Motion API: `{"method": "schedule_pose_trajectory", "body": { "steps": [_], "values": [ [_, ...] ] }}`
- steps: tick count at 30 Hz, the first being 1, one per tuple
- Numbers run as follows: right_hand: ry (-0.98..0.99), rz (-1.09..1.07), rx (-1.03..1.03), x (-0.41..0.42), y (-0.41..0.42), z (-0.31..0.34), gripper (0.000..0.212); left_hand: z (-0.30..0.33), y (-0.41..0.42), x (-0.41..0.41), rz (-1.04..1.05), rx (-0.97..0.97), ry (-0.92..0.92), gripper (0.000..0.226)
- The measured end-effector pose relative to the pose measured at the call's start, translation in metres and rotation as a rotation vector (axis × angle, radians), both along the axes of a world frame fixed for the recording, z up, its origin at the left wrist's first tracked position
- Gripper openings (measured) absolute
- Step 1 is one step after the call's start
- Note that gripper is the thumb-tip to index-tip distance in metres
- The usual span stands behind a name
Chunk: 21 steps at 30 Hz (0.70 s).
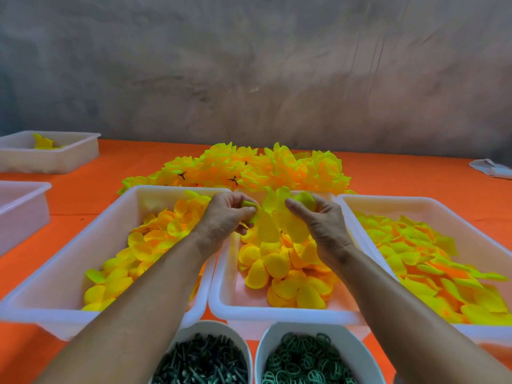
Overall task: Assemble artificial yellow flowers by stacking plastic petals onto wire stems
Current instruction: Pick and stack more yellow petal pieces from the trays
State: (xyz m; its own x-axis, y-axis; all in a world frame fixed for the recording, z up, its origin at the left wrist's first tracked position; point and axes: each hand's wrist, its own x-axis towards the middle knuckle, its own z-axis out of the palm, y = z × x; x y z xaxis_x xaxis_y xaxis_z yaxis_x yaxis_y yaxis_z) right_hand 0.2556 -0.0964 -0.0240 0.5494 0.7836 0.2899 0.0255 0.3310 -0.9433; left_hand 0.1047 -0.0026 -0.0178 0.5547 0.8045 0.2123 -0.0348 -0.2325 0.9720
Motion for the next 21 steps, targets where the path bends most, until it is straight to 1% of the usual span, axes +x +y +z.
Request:
{"method": "schedule_pose_trajectory", "body": {
  "steps": [2, 4, 7, 9, 13, 17, 21],
  "values": [
    [0.053, -0.136, 0.010, 0.006, -0.001, 0.000, 0.008, 0.001, 0.004, 0.000, 0.086, -0.038, -0.062, 0.021],
    [0.072, -0.178, 0.003, 0.010, 0.000, -0.001, 0.009, 0.001, 0.007, -0.001, 0.135, -0.050, -0.108, 0.019],
    [0.110, -0.072, -0.015, 0.008, 0.001, -0.001, 0.004, -0.001, 0.006, -0.001, 0.123, -0.003, -0.111, 0.015],
    [0.144, -0.001, -0.026, 0.008, 0.002, -0.001, 0.007, -0.002, 0.006, -0.002, 0.120, -0.009, -0.134, 0.013],
    [0.128, -0.028, -0.045, 0.007, 0.000, -0.002, 0.002, -0.002, 0.008, -0.002, 0.137, -0.063, -0.162, 0.009],
    [0.043, -0.038, -0.076, 0.004, 0.000, -0.002, 0.014, -0.004, 0.008, 0.000, 0.169, -0.090, -0.164, 0.012],
    [-0.033, 0.031, -0.110, 0.000, 0.001, -0.005, 0.025, -0.002, 0.009, -0.002, 0.234, -0.090, -0.219, 0.020]
  ]
}}
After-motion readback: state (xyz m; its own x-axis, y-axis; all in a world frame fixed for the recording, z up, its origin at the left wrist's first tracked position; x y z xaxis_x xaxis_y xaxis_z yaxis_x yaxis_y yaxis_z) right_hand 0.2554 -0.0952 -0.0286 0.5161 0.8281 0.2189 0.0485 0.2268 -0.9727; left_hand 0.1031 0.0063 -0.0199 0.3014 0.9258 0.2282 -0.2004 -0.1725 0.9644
